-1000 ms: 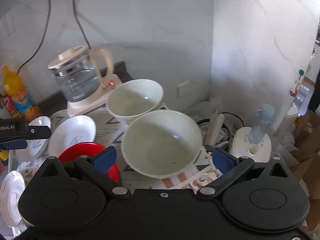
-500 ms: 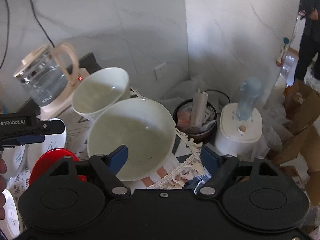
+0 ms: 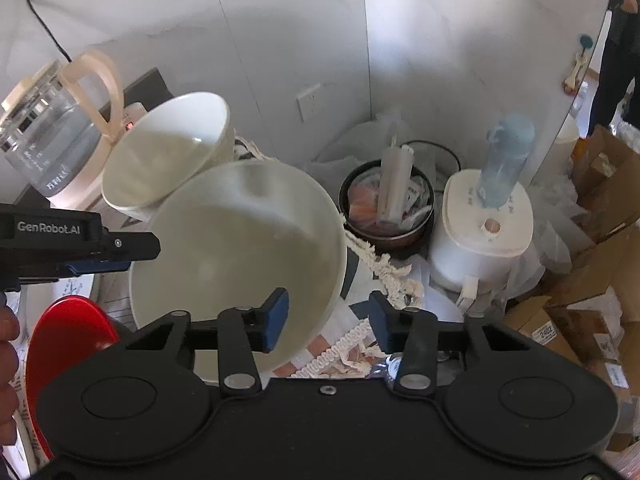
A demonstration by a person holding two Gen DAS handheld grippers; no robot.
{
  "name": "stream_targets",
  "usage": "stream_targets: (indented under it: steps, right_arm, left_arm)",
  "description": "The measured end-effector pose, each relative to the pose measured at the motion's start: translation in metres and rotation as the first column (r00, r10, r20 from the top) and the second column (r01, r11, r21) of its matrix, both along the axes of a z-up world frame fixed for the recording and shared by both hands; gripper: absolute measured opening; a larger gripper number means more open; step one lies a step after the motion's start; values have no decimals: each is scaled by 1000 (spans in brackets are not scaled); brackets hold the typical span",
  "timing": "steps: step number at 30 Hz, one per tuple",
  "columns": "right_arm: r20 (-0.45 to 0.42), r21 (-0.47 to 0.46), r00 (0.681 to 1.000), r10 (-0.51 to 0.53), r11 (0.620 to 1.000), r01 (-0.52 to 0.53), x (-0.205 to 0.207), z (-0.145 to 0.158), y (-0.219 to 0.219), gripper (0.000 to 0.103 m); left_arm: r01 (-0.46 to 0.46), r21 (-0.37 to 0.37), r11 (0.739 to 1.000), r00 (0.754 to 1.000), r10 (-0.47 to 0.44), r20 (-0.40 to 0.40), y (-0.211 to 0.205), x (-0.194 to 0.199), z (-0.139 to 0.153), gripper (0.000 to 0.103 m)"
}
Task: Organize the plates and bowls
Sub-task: 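Lift the cream bowl with both grippers and carry it over the red bowl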
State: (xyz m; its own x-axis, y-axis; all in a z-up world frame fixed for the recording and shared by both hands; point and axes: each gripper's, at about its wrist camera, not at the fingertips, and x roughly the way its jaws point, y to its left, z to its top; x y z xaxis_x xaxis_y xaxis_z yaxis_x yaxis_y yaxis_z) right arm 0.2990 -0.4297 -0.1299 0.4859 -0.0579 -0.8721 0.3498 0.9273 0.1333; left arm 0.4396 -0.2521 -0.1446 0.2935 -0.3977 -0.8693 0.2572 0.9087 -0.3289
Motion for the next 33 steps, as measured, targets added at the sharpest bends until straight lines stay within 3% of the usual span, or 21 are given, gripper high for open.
stream_targets:
  steps: [8, 10, 17, 33]
  right_arm:
    - [-31, 53, 999, 17, 998, -16, 11, -23, -5, 27]
    - [-19, 62, 1000, 24, 998, -23, 11, -24, -5, 18]
    - [4, 61, 999, 36, 998, -36, 10, -15, -1, 17]
    - [130, 48, 988, 88, 994, -95, -1, 39, 8, 17]
  left_arm:
    - [5, 44, 999, 999, -3, -43, -19, 6, -22, 16]
    - [-10, 50, 999, 998, 13, -57, -20, 7, -24, 13]
    - [-78, 46, 996, 996, 80, -41, -12, -3, -12, 13]
    - [-195, -37, 980, 979, 197, 60, 17, -31, 51, 10]
